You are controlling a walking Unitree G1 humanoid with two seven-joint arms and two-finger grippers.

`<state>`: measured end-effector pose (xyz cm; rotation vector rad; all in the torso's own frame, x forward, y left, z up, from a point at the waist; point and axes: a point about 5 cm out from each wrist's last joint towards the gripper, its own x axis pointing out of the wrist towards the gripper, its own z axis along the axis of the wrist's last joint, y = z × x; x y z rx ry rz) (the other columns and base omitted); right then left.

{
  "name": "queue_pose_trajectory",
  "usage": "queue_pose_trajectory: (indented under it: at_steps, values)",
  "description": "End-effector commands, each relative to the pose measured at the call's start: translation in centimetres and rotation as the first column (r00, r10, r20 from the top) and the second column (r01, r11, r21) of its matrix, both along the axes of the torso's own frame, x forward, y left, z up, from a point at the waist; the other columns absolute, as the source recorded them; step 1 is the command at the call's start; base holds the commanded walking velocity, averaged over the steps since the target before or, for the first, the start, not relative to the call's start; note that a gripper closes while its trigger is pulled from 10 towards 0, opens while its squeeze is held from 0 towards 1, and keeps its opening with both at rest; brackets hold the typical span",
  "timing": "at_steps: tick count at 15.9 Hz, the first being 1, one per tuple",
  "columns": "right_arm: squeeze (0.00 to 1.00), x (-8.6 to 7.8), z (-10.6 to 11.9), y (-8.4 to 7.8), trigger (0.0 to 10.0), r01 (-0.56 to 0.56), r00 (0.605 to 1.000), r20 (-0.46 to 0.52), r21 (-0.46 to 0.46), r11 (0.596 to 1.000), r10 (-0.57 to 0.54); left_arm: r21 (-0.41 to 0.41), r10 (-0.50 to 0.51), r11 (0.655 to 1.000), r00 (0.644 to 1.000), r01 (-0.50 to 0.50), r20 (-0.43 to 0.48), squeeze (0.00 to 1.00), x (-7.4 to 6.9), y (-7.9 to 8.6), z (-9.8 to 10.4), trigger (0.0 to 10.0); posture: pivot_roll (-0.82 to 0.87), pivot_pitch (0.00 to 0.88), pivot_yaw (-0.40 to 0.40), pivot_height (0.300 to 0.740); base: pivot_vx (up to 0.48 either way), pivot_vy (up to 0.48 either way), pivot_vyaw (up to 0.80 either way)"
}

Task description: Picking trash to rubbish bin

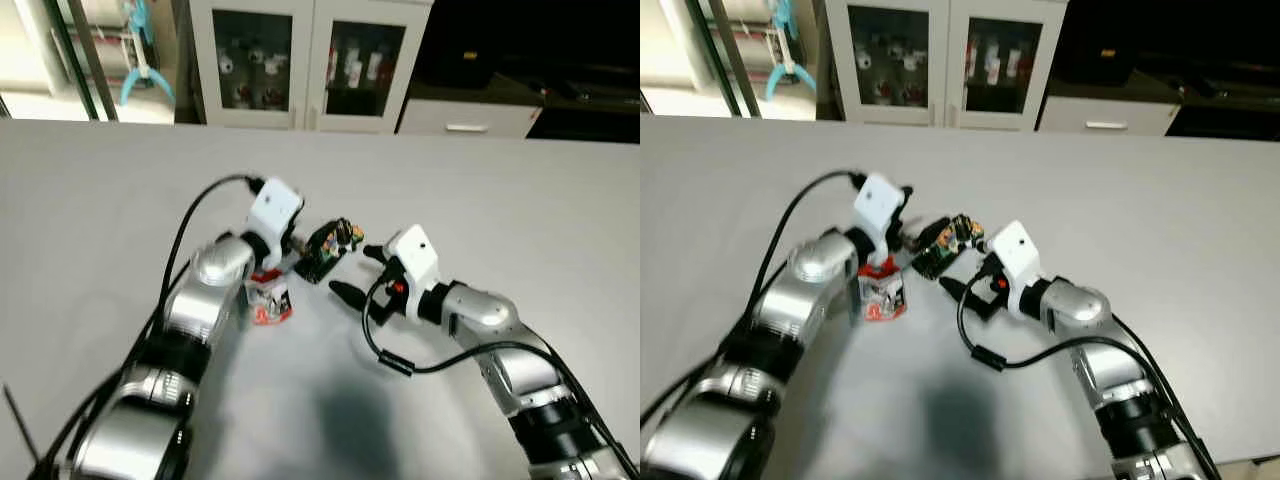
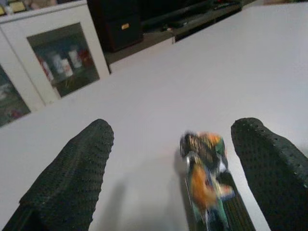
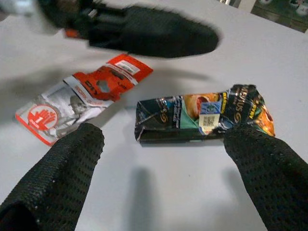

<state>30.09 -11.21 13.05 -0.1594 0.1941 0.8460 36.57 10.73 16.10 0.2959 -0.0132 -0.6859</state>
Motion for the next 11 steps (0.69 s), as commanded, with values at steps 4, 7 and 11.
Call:
queue_pose_trajectory:
  at_steps: [4, 7, 11]
  values:
    - [0.00, -0.4, 0.3, 0.0, 10.0, 0.009, 1.000, 0.008, 0.008, 1.000, -0.009, -0.069, -0.088, 0.994, 0.996, 0.086, -0.023, 1.00, 1.0, -0.6, 1.6, 10.0, -0.09, 0.046, -0.040, 0.740, 0.000, 0.000, 0.00]
    - [0.00, -0.5, 0.5, 0.0, 10.0, 0.016, 1.000, 0.011, 0.013, 1.000, -0.016, -0.122, -0.146, 0.983, 0.987, 0.137, -0.069, 1.00, 2.5, -1.0, 3.8, 10.0, -0.10, 0.058, -0.027, 0.740, 0.000, 0.000, 0.00]
    - [0.00, -0.7, 0.4, -0.2, 10.0, 0.028, 1.000, 0.013, 0.004, 1.000, -0.028, -0.128, -0.205, 0.974, 0.969, 0.187, -0.138, 0.00, 2.9, -1.4, 3.9, 10.0, -0.12, 0.065, -0.009, 0.740, 0.000, 0.000, 0.00]
